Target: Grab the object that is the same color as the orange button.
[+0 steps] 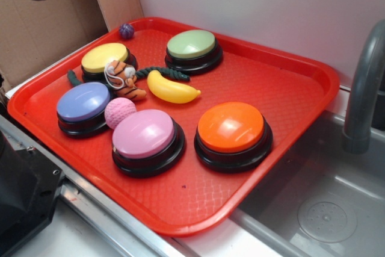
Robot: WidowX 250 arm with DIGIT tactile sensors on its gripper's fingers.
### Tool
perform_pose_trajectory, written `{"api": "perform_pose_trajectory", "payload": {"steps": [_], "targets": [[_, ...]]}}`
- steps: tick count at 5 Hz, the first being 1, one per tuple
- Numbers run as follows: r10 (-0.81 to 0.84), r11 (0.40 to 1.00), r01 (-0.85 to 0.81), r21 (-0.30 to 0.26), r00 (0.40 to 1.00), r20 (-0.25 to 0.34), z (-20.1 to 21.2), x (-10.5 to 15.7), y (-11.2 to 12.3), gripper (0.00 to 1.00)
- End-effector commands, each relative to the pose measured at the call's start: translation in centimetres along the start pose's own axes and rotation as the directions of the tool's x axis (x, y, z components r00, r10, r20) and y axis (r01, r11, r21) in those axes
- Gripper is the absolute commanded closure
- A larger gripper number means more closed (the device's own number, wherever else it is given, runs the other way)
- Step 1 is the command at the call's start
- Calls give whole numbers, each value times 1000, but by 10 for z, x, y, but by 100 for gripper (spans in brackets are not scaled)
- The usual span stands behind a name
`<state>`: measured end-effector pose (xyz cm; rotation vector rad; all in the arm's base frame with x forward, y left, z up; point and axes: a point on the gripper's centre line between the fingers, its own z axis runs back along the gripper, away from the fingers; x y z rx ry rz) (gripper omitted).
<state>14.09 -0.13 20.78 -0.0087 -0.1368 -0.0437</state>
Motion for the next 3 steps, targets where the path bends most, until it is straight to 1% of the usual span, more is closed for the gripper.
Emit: {"api": "perform_pose_trajectory", "payload": {"steps": [1, 2, 3], "targets": [[56, 998, -57, 28, 997, 46, -48, 23, 28, 0], [83, 996, -84, 32, 996, 45, -76, 36, 41, 0], [112, 989, -114, 91, 993, 33, -103, 43, 47, 0]]}}
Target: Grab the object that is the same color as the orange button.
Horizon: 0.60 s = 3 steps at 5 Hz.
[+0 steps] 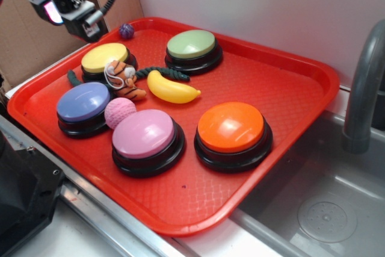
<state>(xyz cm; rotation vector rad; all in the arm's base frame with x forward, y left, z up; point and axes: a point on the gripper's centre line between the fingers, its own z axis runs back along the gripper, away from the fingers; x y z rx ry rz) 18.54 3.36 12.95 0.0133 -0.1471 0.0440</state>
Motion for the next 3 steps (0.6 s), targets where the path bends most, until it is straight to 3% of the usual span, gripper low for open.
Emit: {"api": "perform_pose_trajectory", "payload": {"steps": [1, 3], "targets": [[20, 996, -20, 90, 1000, 5, -46, 19, 7, 0], [0, 995, 2, 103, 1000, -28, -75, 23, 8, 0]]}}
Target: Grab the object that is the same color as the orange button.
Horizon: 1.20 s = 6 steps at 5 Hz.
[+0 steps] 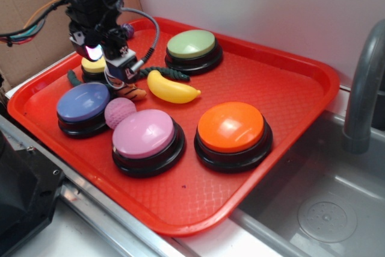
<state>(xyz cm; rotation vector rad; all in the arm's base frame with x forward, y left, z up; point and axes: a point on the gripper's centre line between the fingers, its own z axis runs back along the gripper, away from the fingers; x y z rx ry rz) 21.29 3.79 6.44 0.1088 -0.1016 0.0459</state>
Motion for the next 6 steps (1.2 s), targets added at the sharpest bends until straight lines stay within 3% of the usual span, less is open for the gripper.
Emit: {"api": "perform_pose_trajectory", "payload": {"steps": [1, 3, 4, 5, 6], "targets": [[16, 1000, -16, 18, 1000, -3, -15, 7, 9, 0], [26, 999, -26, 24, 999, -28, -27, 5, 10, 0], [38, 999, -37, 37, 999, -24, -31, 7, 11, 55], [67, 998, -67, 19, 998, -22, -34, 10, 15, 100], [73, 997, -73, 15, 997, -20, -34, 11, 16, 100]]}}
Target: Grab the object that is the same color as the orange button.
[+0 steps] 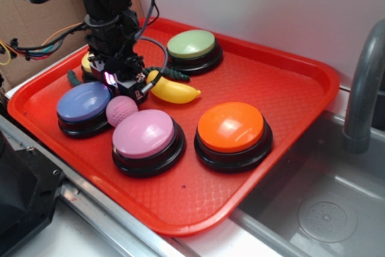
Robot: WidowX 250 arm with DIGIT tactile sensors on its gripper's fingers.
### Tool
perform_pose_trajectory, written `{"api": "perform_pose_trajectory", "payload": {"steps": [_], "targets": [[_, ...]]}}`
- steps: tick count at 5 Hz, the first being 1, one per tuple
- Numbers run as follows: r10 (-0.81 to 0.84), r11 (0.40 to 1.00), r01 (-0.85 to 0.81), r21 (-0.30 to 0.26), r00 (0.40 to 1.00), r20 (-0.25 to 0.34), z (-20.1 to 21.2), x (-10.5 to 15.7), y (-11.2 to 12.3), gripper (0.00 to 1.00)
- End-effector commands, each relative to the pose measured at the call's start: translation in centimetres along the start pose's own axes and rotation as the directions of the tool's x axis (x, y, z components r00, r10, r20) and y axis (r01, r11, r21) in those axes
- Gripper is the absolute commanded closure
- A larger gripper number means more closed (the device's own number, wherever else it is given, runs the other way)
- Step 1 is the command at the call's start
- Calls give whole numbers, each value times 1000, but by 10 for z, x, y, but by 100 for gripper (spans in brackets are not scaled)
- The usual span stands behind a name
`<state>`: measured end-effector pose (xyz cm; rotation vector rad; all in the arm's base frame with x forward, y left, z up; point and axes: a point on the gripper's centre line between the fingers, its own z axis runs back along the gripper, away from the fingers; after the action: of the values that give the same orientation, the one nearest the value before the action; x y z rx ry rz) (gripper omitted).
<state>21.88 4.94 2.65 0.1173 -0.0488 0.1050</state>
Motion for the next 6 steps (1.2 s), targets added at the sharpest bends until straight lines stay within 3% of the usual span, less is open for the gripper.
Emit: {"api": "perform_pose_trajectory", "payload": {"steps": [1, 2, 3, 4, 5, 6], "targets": [[28, 1000, -28, -3, 999, 47, 14, 8, 7, 100], [30, 995, -28, -99, 999, 12, 43, 8, 9, 100], [18, 995, -18, -101, 1000, -2, 81, 6, 12, 100], [-7, 987, 8, -161, 1000, 3, 122, 1, 5, 100], [-52, 988, 60, -144, 997, 59, 156, -9, -10, 100], [-163, 971, 177, -158, 982, 98, 165, -14, -27, 100]]}}
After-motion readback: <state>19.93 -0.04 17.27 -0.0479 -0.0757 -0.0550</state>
